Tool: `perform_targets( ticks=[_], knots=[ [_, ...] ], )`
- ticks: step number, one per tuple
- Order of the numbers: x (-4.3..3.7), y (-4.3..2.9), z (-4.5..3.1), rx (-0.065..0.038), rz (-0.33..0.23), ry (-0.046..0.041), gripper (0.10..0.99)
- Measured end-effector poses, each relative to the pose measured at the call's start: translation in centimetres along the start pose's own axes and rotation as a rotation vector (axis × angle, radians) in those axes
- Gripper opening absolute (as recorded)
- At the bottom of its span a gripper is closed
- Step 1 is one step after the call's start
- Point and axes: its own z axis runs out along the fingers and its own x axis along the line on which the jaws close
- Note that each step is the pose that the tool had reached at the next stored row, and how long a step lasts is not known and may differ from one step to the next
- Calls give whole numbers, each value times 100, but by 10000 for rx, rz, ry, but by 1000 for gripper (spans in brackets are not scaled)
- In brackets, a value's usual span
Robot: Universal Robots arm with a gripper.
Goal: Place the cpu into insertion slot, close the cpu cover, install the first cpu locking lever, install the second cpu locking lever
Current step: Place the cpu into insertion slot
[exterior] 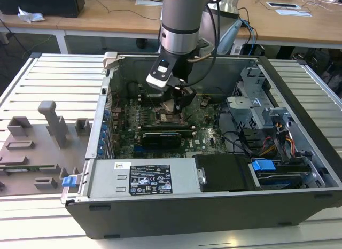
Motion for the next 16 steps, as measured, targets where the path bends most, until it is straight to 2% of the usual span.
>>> perform_targets(
  ticks=[3, 9, 16],
  knots=[
    [0, 0, 3, 16, 515, -44, 545],
    [0, 0, 5, 106, 1570, -239, 545],
    [0, 0, 8, 136, 2537, -295, 545]
  ],
)
